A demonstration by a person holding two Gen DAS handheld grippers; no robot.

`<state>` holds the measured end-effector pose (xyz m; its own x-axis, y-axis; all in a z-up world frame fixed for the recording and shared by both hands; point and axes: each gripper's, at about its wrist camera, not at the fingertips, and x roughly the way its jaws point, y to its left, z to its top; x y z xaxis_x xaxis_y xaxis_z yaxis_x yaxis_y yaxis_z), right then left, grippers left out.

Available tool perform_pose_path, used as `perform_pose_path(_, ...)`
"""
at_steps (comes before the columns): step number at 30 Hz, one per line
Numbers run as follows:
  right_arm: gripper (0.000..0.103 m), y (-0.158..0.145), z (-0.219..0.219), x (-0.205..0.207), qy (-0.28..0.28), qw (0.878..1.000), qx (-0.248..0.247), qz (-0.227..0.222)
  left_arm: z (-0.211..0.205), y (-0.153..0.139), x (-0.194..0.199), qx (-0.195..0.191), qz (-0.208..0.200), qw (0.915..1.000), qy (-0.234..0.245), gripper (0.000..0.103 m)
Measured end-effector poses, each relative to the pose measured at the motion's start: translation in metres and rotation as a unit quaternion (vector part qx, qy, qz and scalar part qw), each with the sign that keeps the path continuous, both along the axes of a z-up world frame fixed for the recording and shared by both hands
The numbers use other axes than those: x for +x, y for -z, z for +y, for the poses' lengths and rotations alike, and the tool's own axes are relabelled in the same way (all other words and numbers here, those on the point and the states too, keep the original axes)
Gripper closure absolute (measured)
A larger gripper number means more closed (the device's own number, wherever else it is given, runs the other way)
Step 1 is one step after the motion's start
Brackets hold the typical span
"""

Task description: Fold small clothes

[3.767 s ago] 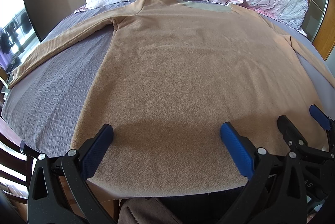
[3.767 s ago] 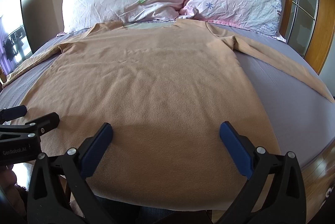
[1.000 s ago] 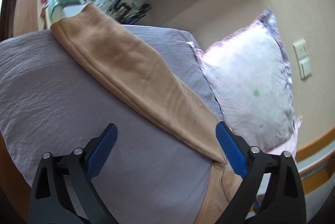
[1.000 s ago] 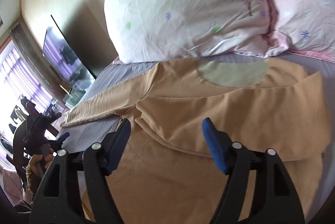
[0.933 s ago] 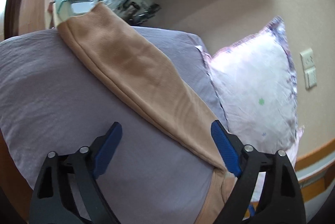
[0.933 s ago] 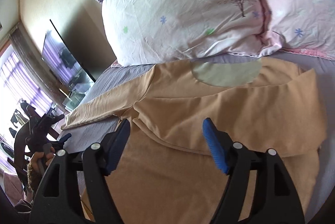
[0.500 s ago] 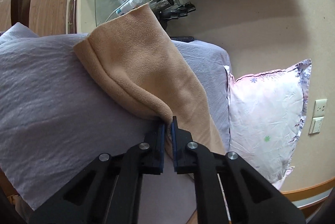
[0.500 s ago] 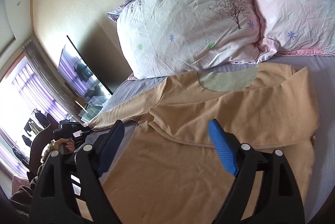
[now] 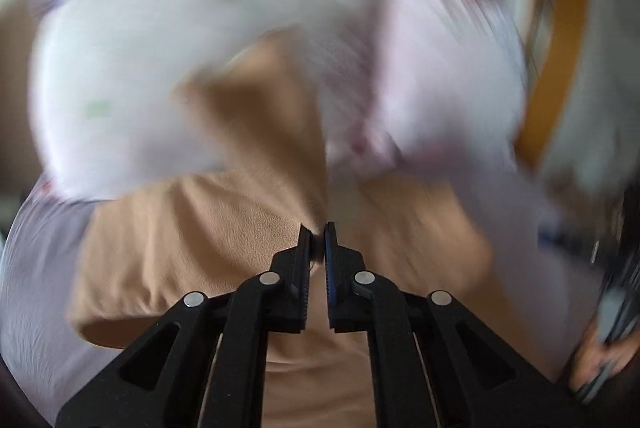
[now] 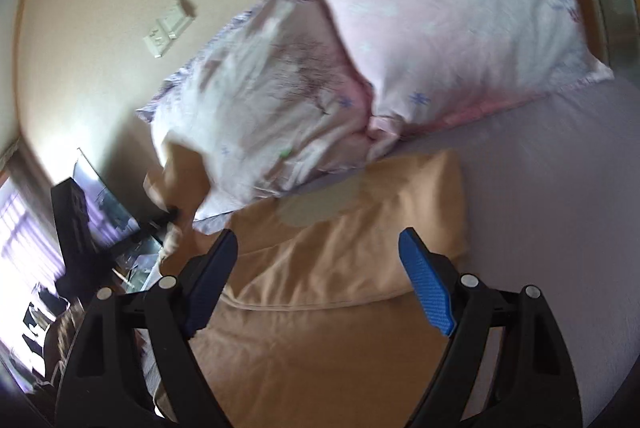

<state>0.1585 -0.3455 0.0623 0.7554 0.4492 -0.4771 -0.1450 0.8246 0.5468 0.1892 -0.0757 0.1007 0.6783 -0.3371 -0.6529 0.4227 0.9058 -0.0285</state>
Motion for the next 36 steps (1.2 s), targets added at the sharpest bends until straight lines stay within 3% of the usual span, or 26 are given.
perform_pose_path(1,0.020,0.009,-0.010,0.005,0.011,1.000,0.002,0.023,-0.035,0.023,-0.005,0.055,0.010,0.9979,0.033,0.095)
perform_pose_path(3,0.020,0.019,-0.024,0.009,0.023,0.998,0.004,0.052,-0.082,0.062,-0.023,0.147,0.016,0.9859,0.078,0.095)
perform_pose_path(5,0.021,0.023,-0.035,0.011,0.029,0.998,0.009,0.063,-0.087,0.071,-0.044,0.171,0.006,0.9808,0.093,0.093)
perform_pose_path(6,0.024,0.023,-0.039,0.013,0.031,0.997,0.009,0.064,-0.078,0.065,-0.056,0.160,-0.001,0.9819,0.101,0.089)
perform_pose_path(7,0.030,0.021,-0.040,0.019,0.026,0.998,0.008,0.064,-0.068,0.056,-0.060,0.144,-0.005,0.9844,0.101,0.071)
perform_pose_path(8,0.044,0.020,-0.037,0.024,0.019,0.998,0.008,0.066,-0.055,0.047,-0.063,0.128,-0.013,0.9872,0.094,0.044)
perform_pose_path(9,0.053,0.020,-0.033,0.030,0.011,0.997,0.005,0.070,-0.032,0.034,-0.064,0.110,-0.029,0.9908,0.073,0.034)
perform_pose_path(10,0.056,0.020,-0.025,0.042,0.000,0.997,-0.006,0.077,-0.015,0.024,-0.061,0.101,-0.043,0.9926,0.052,0.025)
perform_pose_path(12,0.061,0.021,-0.012,0.060,-0.006,0.996,-0.035,0.084,0.024,0.012,-0.040,0.099,-0.060,0.9932,-0.013,0.025)
perform_pose_path(16,0.062,0.037,0.017,0.104,0.001,0.985,-0.124,0.120,0.081,0.021,0.003,0.103,-0.012,0.9890,-0.105,0.025)
perform_pose_path(19,0.070,0.057,0.026,0.114,0.005,0.971,-0.182,0.153,0.108,0.043,0.014,0.089,0.046,0.9872,-0.124,0.025)
perform_pose_path(20,0.075,0.059,0.029,0.109,0.005,0.969,-0.198,0.145,0.114,0.049,0.014,0.082,0.063,0.9867,-0.126,0.025)
perform_pose_path(21,0.089,0.058,0.032,0.105,0.003,0.967,-0.215,0.135,0.115,0.057,0.015,0.075,0.079,0.9863,-0.124,0.025)
perform_pose_path(23,0.099,0.054,0.034,0.096,-0.009,0.968,-0.214,0.128,0.118,0.061,0.013,0.070,0.085,0.9864,-0.122,0.025)
perform_pose_path(25,0.100,0.040,0.029,0.090,0.003,0.974,-0.204,0.100,0.117,0.061,0.010,0.069,0.082,0.9869,-0.120,0.025)
perform_pose_path(28,0.102,0.014,0.014,0.088,0.066,0.978,-0.194,0.045,0.116,0.063,0.011,0.069,0.082,0.9871,-0.119,0.025)
perform_pose_path(30,0.102,0.018,0.011,0.100,0.075,0.976,-0.198,0.055,0.114,0.067,0.019,0.066,0.084,0.9874,-0.117,0.024)
perform_pose_path(33,0.101,0.044,0.021,0.121,0.050,0.964,-0.240,0.107,0.114,0.070,0.023,0.067,0.091,0.9867,-0.117,0.022)
perform_pose_path(34,0.099,0.042,0.020,0.119,0.053,0.965,-0.233,0.104,0.114,0.071,0.024,0.066,0.092,0.9867,-0.117,0.022)
perform_pose_path(36,0.086,0.029,0.016,0.104,0.050,0.977,-0.193,0.074,0.116,0.071,0.023,0.062,0.093,0.9870,-0.116,0.021)
